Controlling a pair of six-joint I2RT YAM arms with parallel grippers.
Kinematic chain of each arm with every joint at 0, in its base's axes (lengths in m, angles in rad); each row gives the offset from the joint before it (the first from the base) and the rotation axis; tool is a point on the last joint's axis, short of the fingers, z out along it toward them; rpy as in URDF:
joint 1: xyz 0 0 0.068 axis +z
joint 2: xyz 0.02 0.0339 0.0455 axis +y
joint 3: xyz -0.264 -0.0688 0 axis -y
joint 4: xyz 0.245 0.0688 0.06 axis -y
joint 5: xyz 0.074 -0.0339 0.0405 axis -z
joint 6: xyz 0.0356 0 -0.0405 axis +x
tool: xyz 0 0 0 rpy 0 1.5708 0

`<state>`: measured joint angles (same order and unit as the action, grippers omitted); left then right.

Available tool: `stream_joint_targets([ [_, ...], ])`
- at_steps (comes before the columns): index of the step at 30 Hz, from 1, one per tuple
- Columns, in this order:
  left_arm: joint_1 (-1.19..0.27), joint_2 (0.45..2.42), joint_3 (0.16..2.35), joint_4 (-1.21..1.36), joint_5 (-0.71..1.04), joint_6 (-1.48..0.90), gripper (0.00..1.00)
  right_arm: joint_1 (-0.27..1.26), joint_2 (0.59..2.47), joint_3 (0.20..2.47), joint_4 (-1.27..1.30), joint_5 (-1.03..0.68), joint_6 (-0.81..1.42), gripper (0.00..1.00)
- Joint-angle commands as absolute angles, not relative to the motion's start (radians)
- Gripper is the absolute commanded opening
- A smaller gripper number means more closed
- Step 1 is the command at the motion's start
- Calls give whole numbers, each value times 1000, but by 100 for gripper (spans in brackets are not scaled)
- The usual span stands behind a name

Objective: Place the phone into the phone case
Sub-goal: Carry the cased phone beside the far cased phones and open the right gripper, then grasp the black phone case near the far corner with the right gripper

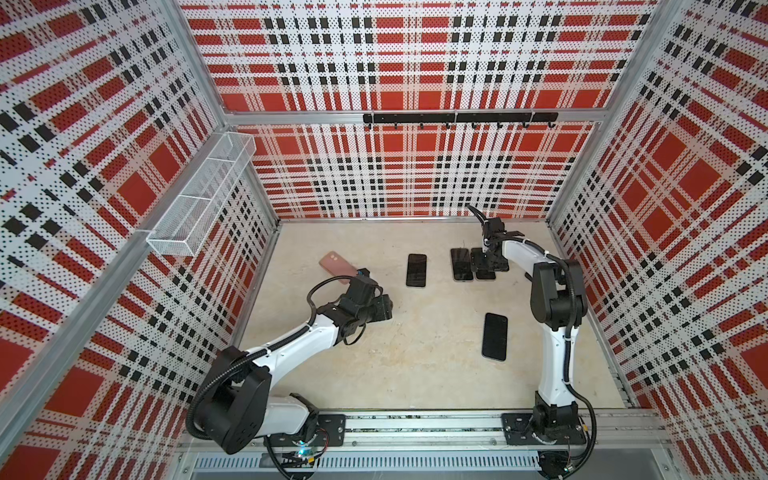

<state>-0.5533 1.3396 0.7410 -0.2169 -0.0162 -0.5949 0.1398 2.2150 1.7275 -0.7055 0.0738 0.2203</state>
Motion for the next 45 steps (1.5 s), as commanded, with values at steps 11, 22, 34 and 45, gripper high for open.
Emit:
stream_joint_targets([
  [11,-552,1318,769,-184,-22,-568,71,41,2022,1634,-675,107,270,86],
  [22,-563,1239,707,-186,-29,-583,71,-135,2093,1643,-652,159,426,70],
  [34,-552,1249,698,-154,0,-561,71,-176,2249,1795,-731,160,424,56],
  [45,-545,1301,745,-160,23,-549,71,-184,2261,1743,-717,135,429,38],
])
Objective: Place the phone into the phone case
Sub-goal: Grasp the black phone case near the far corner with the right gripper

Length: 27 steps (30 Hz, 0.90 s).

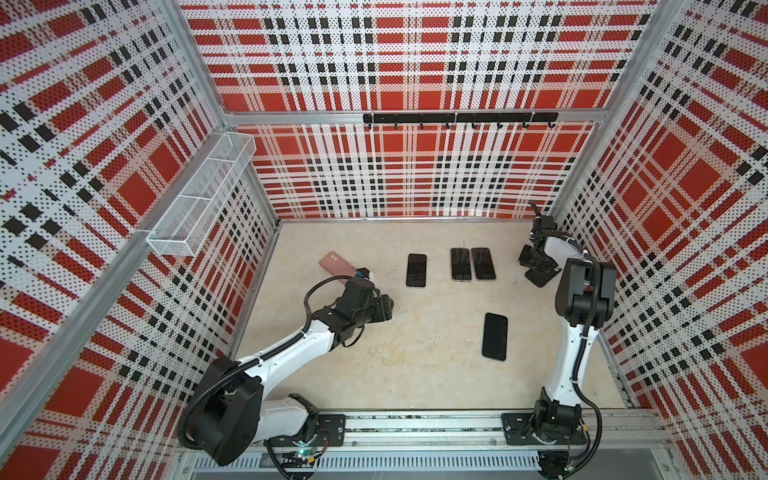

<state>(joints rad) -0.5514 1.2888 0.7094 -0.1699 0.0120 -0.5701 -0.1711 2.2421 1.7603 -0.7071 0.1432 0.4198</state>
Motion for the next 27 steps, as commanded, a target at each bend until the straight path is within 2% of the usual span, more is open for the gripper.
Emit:
stream_joint_targets([
  [1,-545,1306,750,-160,23,-550,71,-187,2259,1735,-713,128,431,37],
  [8,-547,1330,773,-167,23,-550,70,-194,2240,1706,-700,113,415,25],
  [15,-501,1347,759,-119,95,-566,71,-194,2169,1647,-671,93,359,5],
  [19,-416,1355,775,-113,159,-577,71,-185,2063,1577,-669,47,292,0],
  [22,-370,1362,836,-177,179,-550,71,-155,1950,1494,-657,24,225,0],
  [27,-315,1379,937,-290,233,-508,71,7,1743,1323,-634,-21,91,0],
])
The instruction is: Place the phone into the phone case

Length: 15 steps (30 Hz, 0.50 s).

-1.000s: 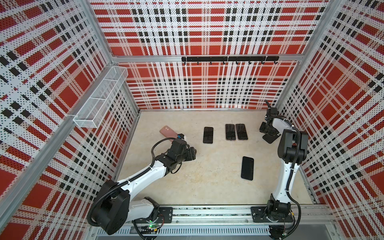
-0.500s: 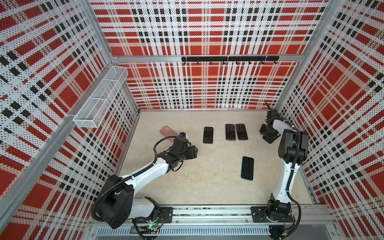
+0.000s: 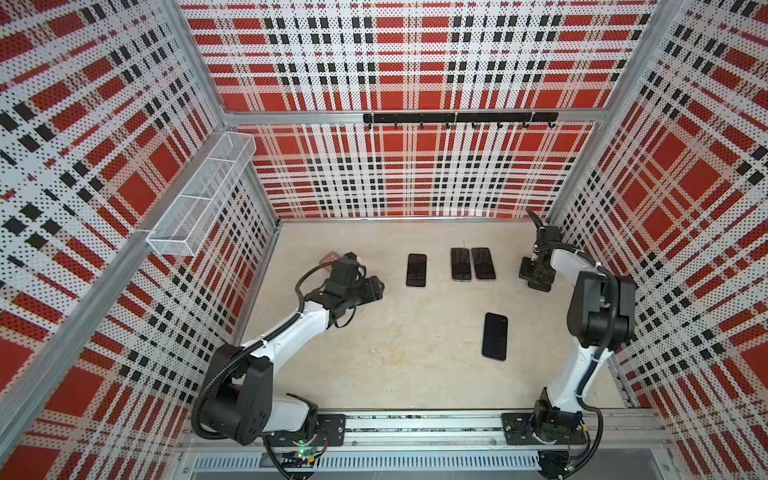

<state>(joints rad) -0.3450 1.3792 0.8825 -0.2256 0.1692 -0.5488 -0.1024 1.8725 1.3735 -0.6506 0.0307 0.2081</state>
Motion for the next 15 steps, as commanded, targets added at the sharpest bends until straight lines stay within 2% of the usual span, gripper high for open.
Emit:
stream_joint_targets([
  [1,-302,1378,942,-296,252,-507,71,50,1710,1288,-627,-29,71,0],
  [7,-256,1340,981,-392,278,-478,71,387,1553,1112,-557,-96,-69,0],
  [9,-217,1310,976,-426,276,-468,71,492,1541,1075,-527,-136,-135,0],
  [15,-133,1258,939,-506,205,-418,70,743,1592,1040,-516,-104,-412,0],
])
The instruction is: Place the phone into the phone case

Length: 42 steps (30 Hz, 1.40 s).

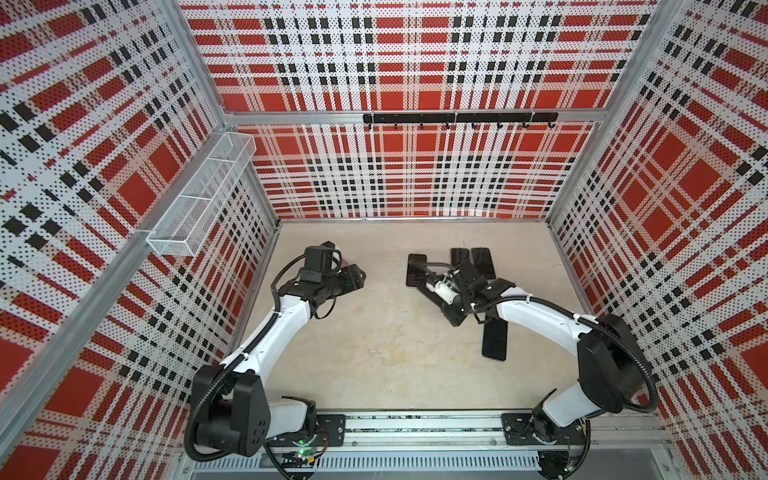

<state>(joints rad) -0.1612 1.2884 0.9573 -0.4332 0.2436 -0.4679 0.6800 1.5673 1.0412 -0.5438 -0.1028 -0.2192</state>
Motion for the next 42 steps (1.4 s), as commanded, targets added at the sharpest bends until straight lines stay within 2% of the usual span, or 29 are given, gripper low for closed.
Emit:
stream_joint_targets([
  [1,-126,1254,938,-516,193,-410,70,766,1605,1035,-515,-108,-449,0],
  [7,-66,1260,935,-531,175,-393,69,804,1701,1042,-495,-119,-536,0],
  [13,-71,1288,960,-531,151,-379,67,818,1767,1072,-510,-91,-563,1],
  [15,-82,1294,952,-523,147,-388,67,822,1764,1070,-505,-94,-553,16],
  [17,-100,1303,948,-516,139,-392,67,825,1757,1075,-520,-86,-537,47],
  [19,-123,1312,949,-508,121,-394,67,829,1746,1084,-545,-76,-517,71],
  [24,-174,1338,976,-477,130,-409,68,831,1648,1084,-548,-26,-399,100],
  [31,-272,1372,978,-405,124,-435,68,815,1494,1090,-665,164,37,100],
  [37,-421,1443,922,-323,125,-473,64,745,1410,1089,-965,348,539,100],
  [39,-464,1471,910,-321,112,-470,62,690,1386,1075,-1073,344,697,100],
  [42,-514,1502,883,-310,96,-478,58,622,1346,1026,-1132,305,798,100],
])
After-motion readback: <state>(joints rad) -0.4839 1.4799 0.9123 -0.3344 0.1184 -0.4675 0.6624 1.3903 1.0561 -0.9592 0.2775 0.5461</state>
